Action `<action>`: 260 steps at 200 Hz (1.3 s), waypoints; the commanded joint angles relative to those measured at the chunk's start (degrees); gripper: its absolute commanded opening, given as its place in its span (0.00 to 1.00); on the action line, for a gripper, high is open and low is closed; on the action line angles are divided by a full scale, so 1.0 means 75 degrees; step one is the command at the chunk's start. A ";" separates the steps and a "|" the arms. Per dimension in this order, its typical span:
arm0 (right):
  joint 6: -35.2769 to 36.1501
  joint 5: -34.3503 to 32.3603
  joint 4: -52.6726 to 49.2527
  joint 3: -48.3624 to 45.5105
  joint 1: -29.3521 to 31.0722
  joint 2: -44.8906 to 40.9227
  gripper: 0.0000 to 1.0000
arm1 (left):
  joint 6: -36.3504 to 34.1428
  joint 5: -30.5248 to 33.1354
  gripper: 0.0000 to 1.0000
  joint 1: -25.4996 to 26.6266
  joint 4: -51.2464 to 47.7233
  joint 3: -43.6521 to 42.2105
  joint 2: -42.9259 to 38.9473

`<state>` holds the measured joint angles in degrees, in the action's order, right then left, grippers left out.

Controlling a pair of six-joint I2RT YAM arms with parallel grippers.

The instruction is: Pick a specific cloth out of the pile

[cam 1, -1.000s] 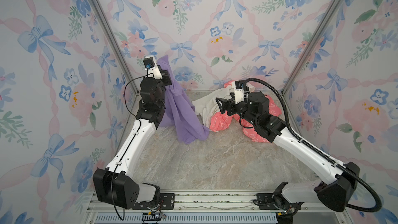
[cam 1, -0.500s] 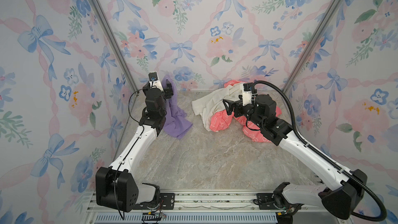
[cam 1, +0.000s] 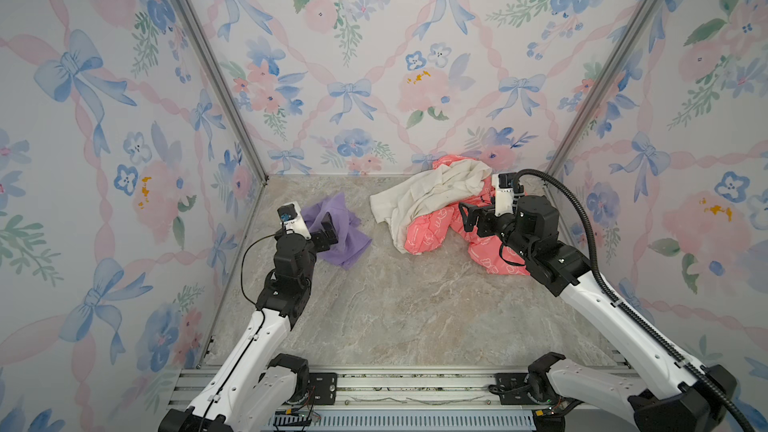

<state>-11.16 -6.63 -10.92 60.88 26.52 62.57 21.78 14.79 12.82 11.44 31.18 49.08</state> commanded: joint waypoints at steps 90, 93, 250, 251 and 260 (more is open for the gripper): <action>-0.0081 -0.0081 -0.0435 -0.1223 -0.0761 -0.0742 0.97 | 0.1025 0.0532 0.98 0.0106 -0.1023 -0.1198 -0.1638; -0.0147 -0.0052 -0.0336 -0.1297 -0.0841 -0.0748 0.97 | 0.0896 0.0697 0.98 0.0116 -0.0842 -0.1255 -0.1689; 0.0755 -0.0436 0.7030 -0.5185 -0.3443 0.2075 0.97 | -0.2219 0.1548 0.98 -0.0662 0.8716 -0.3646 0.3421; 0.0758 -0.0426 0.7038 -0.5175 -0.3449 0.2081 0.97 | -0.2222 0.1534 0.98 -0.0670 0.8746 -0.3644 0.3442; 0.0967 -0.0291 0.6894 -0.5097 -0.3435 0.2100 0.97 | -0.2111 0.1343 0.98 -0.0701 0.8743 -0.3613 0.3528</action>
<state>-7.46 -9.87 29.58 23.16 1.15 76.20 6.15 29.41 8.71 67.61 4.64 72.79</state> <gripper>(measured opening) 0.970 0.979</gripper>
